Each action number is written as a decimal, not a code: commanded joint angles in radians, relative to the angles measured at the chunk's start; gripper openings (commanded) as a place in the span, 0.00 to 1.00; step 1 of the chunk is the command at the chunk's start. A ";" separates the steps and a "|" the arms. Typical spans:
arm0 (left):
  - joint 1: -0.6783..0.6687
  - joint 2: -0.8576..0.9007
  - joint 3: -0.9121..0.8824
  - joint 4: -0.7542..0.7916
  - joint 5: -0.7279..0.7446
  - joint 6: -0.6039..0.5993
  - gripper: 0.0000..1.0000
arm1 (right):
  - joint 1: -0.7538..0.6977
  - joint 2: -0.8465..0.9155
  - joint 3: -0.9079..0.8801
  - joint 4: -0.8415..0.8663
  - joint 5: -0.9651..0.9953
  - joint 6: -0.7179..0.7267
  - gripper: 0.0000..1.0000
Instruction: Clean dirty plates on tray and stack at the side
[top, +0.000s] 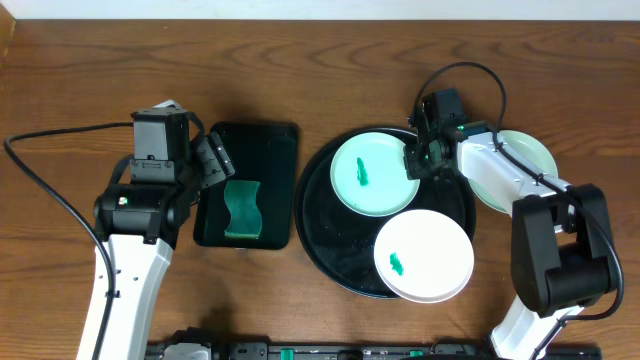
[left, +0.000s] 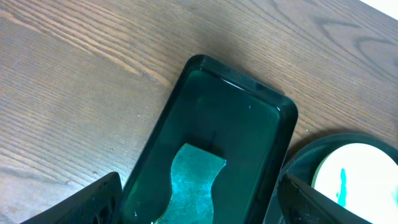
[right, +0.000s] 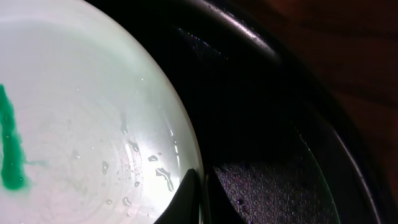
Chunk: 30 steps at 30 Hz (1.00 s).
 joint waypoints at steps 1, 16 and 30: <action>0.005 0.004 0.015 -0.003 -0.008 0.010 0.80 | -0.010 0.005 -0.006 -0.001 -0.001 0.008 0.01; 0.003 0.004 0.015 -0.072 0.055 -0.051 0.98 | -0.011 0.005 -0.006 0.002 -0.001 0.008 0.01; -0.024 0.102 -0.028 -0.276 0.095 -0.047 0.97 | -0.009 0.005 -0.006 0.005 -0.001 0.008 0.01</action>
